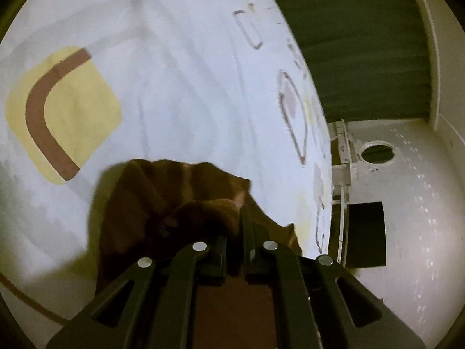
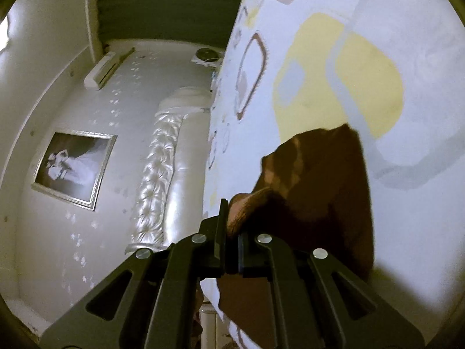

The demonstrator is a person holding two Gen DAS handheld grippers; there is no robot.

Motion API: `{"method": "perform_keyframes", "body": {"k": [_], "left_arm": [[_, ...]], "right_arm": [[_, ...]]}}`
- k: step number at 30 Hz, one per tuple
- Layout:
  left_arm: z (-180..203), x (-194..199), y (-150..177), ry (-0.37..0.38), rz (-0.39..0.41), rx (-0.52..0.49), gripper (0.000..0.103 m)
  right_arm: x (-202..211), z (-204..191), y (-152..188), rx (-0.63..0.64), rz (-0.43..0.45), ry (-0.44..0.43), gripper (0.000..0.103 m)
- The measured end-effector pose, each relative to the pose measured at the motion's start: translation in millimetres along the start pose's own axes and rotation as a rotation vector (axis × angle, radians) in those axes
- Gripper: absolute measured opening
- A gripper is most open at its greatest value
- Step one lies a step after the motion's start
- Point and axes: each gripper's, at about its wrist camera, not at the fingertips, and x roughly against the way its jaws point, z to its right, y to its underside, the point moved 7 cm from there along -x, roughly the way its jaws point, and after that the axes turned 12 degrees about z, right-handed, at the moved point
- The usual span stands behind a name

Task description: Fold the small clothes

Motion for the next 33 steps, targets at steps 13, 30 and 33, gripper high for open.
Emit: {"method": "perform_keyframes", "body": {"k": [13,30,33], "left_arm": [[-12,-7,-13,0.007,-0.020,0.113,0.029],[-30,66,-12,0.001,0.015,-0.034,0.054],[-43,93,8,0.009,0.001,-0.090,0.058]], "right_arm": [[-20,33,-21,-0.064,0.056,0.060,0.022],[53,25,-8,0.067,0.129,0.165,0.059],[76,30,14,0.059,0.109,0.179,0.059]]}}
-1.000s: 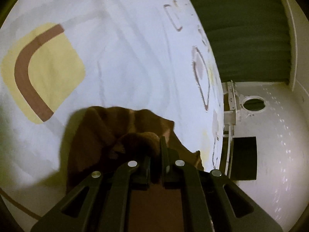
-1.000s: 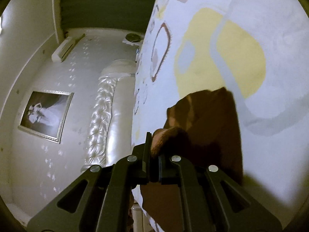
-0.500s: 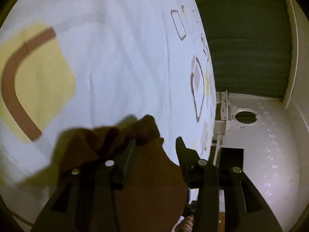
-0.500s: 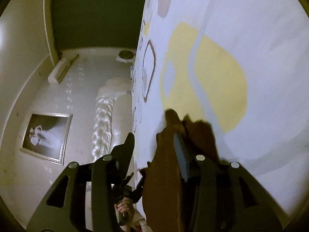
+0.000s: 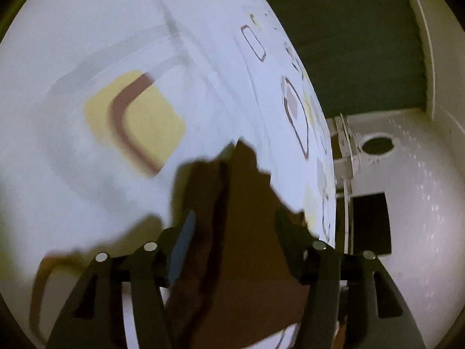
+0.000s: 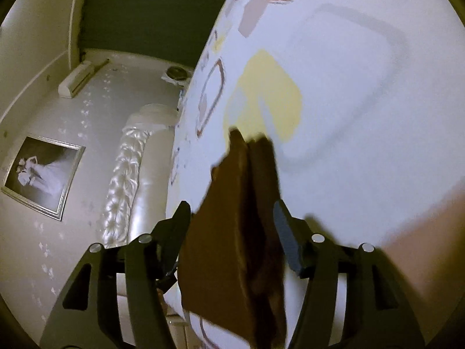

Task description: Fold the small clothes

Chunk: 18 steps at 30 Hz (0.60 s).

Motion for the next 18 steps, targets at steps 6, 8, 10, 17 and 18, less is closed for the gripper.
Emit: {"method": "perform_keyframes", "body": {"k": [6,8,10,17,18], "left_arm": [[-14,37,55,0.016,-0.069,-0.077,0.067],[-14,42,68,0.028,-0.086,-0.091,0.069],[-14,43,76,0.034,-0.096,-0.093,0.073],[-15,34,83,0.056,-0.107,-0.067,0.075],[-15,31,85,0.056,-0.111,-0.061,0.075]], "right_arm": [[29,12,43,-0.017,-0.037,0.007,0.060],[34,11,56,-0.007,-0.052,0.009,0.060],[37,9,63,-0.007,-0.062,0.007,0.060],[37,3,77,0.015,-0.067,0.017,0.065],[36,3,79,0.017,-0.070,0.021,0.065]]}}
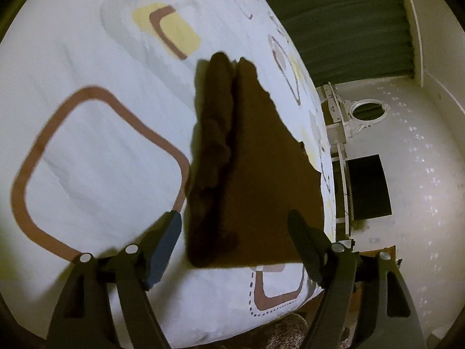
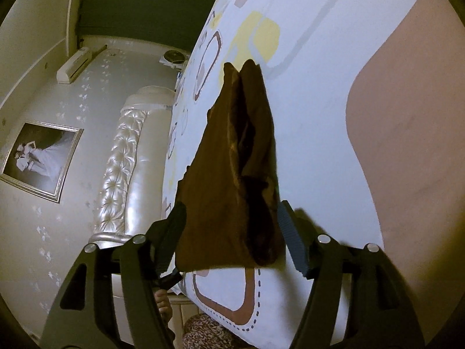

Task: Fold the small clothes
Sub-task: 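Fold the lifted sweater edge over the bundle and press it flat with the left tool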

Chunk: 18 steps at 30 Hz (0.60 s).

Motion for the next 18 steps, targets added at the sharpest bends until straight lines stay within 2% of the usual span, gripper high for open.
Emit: {"method": "perform_keyframes", "body": {"k": [14,16,18], "left_arm": [[21,-34,7,0.072,-0.034,0.036,0.077],[20,-35,7,0.059,-0.036,0.033,0.071],[15,-34,9,0.032,-0.042,0.034,0.057]], "right_arm": [[-45,-17,22,0.050,-0.092,-0.002,0.065],[-49,-20,24,0.056,-0.102,-0.010,0.063],[-53,-19,26,0.049,-0.107,-0.006,0.048]]}}
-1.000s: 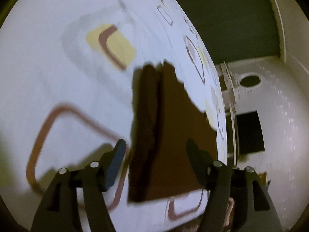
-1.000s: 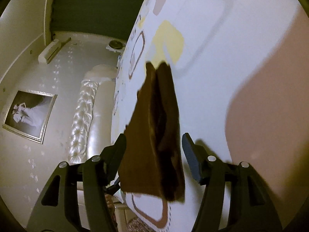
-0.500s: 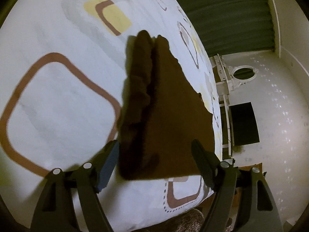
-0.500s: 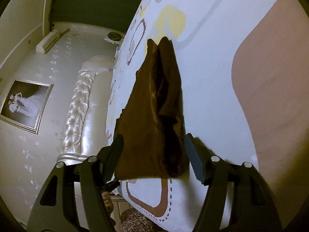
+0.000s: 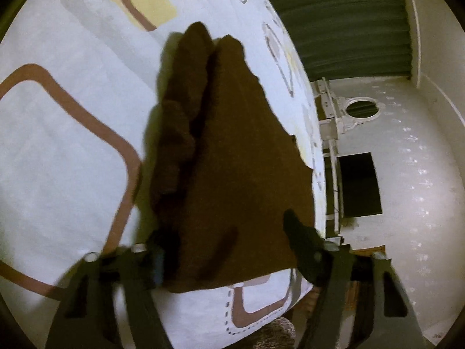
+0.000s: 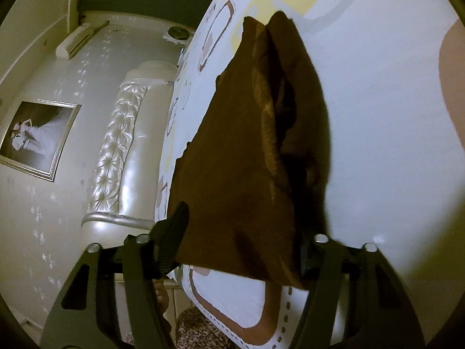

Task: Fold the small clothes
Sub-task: 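Fold the lifted sweater edge over the bundle and press it flat with the left tool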

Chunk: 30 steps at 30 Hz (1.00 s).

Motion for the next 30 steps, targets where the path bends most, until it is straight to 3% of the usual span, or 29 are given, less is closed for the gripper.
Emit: {"method": "perform_keyframes", "body": {"k": [1,2,3,5,20,23,26,29,30], "left_arm": [[-4,-1,1,-0.020,-0.006,0.004,0.043],[-7,-3,1,-0.038,-0.012,0.005,0.026],[-12,-6,2,-0.069,-0.021,0.006,0.016],[-17,-7,2,-0.072,-0.025,0.041,0.009],[1,10,-5,-0.093,-0.038,-0.030,0.007],[2,11,-7,-0.094,-0.042,-0.038,0.007],[1,8,-9,-0.094,-0.037,-0.053,0.008],[-1,3,-8,-0.100,-0.046,-0.076,0.010],[-4,2,-8,-0.101,-0.043,-0.070,0.013]], "right_arm": [[-3,3,1,-0.012,-0.011,0.007,0.042],[-5,6,3,-0.017,-0.016,0.014,0.032],[-6,10,3,-0.019,-0.020,0.027,0.019],[-7,18,4,-0.038,-0.023,0.045,0.003],[22,-2,6,-0.035,0.029,-0.013,0.003],[26,-2,8,-0.031,0.028,-0.007,0.003],[24,2,6,0.031,0.030,0.054,0.004],[23,11,4,0.003,0.029,0.081,0.013],[26,12,2,0.015,0.042,0.096,0.028]]}}
